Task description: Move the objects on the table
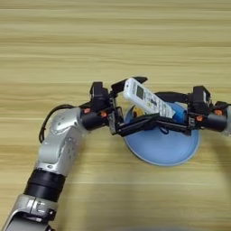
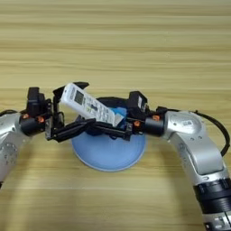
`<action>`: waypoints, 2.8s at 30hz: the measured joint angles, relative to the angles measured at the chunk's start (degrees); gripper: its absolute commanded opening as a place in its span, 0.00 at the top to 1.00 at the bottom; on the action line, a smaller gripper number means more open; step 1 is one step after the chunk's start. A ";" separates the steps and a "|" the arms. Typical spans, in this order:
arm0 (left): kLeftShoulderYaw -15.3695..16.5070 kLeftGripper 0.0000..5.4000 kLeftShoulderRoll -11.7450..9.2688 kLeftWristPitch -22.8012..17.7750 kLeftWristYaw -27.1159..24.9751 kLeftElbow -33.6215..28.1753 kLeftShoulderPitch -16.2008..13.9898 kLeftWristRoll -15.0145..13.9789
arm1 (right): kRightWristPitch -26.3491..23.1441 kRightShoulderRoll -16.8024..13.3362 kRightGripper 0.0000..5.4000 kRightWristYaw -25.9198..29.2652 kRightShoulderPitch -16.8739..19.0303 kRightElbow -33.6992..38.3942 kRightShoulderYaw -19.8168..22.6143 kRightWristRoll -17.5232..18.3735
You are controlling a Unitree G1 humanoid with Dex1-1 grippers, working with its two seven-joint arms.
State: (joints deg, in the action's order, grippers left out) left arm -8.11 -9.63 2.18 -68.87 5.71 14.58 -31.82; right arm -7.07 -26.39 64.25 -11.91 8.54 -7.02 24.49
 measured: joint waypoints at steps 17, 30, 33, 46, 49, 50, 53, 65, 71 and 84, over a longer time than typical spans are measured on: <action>-0.01 0.30 0.09 0.97 -0.37 1.05 0.28 0.19 | -1.58 -0.16 0.46 0.55 0.18 1.17 0.23 2.82; -0.21 0.44 0.72 1.46 -1.10 1.11 0.36 0.24 | -4.68 -0.83 0.46 1.17 0.21 2.50 1.15 5.84; -0.20 0.44 0.92 1.46 -1.13 1.11 0.38 0.27 | -4.89 -0.96 0.46 1.28 0.21 2.50 1.22 6.12; -0.24 0.44 1.14 1.46 -1.15 1.17 0.39 0.53 | -4.97 -1.37 0.46 1.46 0.21 2.49 1.20 6.20; -0.24 0.44 1.14 1.46 -1.17 1.19 0.39 0.55 | -4.96 -1.42 0.46 1.46 0.21 2.49 1.16 6.20; -0.23 0.44 1.14 1.46 -1.18 1.19 0.39 0.56 | -4.96 -1.44 0.41 1.46 0.20 2.49 1.14 6.20; -0.22 0.45 1.08 1.46 -1.19 1.23 0.39 0.79 | -4.96 -1.65 0.36 1.54 0.20 2.49 1.05 6.20; 0.20 0.46 1.11 1.65 -0.81 1.47 0.39 2.09 | -4.93 -1.97 0.12 2.42 0.25 2.49 0.77 6.20; 0.52 0.47 1.13 2.20 -0.63 1.75 0.39 2.16 | -4.91 -1.97 0.00 2.43 0.32 2.49 0.76 6.20; 1.17 0.47 1.05 3.41 -0.27 3.09 0.52 2.36 | -4.79 -1.95 0.00 2.35 0.54 2.46 0.81 6.20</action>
State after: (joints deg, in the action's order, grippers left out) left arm -6.93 -8.58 5.60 -69.14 8.80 15.10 -29.47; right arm -11.86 -28.34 66.60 -11.37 10.99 -6.20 30.69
